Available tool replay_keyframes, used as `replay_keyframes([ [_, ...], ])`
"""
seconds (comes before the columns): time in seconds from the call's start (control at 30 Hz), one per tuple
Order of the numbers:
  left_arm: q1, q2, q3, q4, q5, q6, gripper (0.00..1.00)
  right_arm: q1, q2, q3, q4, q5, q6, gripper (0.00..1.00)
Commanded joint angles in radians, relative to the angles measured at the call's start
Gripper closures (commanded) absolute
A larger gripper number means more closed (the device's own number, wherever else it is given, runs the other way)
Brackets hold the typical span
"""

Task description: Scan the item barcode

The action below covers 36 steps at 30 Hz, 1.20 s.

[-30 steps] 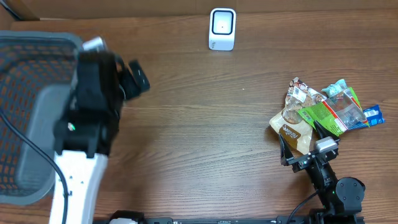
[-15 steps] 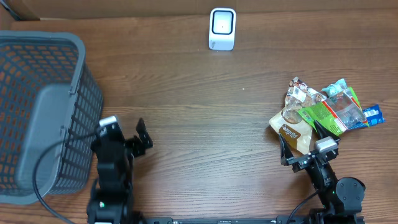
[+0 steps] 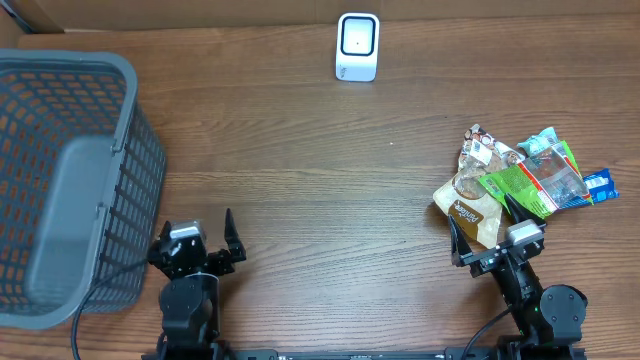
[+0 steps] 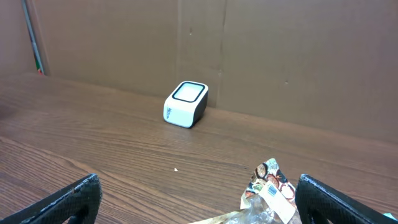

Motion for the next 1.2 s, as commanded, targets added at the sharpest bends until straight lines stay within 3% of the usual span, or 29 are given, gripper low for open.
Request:
replay_keyframes([
  [0.0, 0.004, -0.061, -0.018, 0.007, 0.005, 0.072, 0.0, 0.004, -0.009, -0.01, 0.006, 0.01, 0.004, 0.0],
  [1.17, 0.005, -0.105, -0.019, 0.011, 0.005, 0.073, 0.01, 0.004, -0.009, -0.01, 0.006, 0.01, 0.004, 0.0],
])
